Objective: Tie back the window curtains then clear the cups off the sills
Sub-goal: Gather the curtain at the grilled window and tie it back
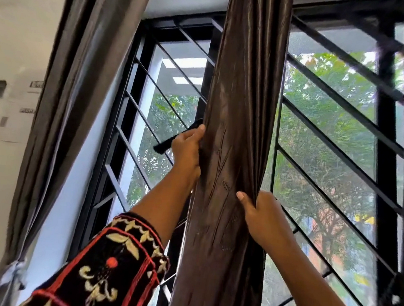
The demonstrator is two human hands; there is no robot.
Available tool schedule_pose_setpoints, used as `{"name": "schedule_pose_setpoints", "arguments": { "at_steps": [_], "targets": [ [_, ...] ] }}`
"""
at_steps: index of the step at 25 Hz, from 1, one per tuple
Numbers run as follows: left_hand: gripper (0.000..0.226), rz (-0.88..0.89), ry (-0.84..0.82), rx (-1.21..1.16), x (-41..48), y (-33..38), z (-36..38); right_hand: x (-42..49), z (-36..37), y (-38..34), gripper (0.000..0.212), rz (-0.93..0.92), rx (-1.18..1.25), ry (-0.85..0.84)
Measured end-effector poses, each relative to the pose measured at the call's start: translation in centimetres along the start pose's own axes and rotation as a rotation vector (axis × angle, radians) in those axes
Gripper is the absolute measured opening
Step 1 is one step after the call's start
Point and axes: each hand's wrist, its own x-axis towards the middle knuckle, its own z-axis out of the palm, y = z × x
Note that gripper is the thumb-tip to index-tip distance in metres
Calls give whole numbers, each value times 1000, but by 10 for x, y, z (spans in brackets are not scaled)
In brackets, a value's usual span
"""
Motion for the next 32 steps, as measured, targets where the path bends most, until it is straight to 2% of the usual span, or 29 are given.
{"name": "schedule_pose_setpoints", "arguments": {
  "at_steps": [5,9,12,16,18,21,23,25,26,28,30,32],
  "targets": [
    [30,-190,-170,-243,5,2,0,0,-2,5,45,18,-21,18],
    [27,-242,-295,-182,2,9,4,0,-2,5,42,34,-138,38],
    [8,-80,-242,-70,4,8,7,-2,-1,6,36,41,-250,77],
    [28,235,-229,163,-4,10,16,-1,6,-1,17,55,-353,103],
    [31,217,-252,176,-10,10,23,3,14,-7,12,63,-366,86],
    [26,114,-372,138,-21,8,30,8,26,-15,15,5,-441,57],
    [49,117,-422,151,-22,2,30,11,32,-19,17,-11,-463,47],
    [83,140,-399,204,-21,-1,30,11,35,-23,20,-28,-504,38],
    [86,147,-390,230,-19,-4,31,12,37,-23,21,-39,-523,35],
    [57,165,-343,262,-17,-5,33,13,36,-23,19,-41,-509,13],
    [42,157,-312,267,-14,-5,32,18,31,-17,18,-3,-396,-63],
    [36,186,-298,241,-13,-5,29,24,20,-6,33,88,-92,-269]
  ]
}}
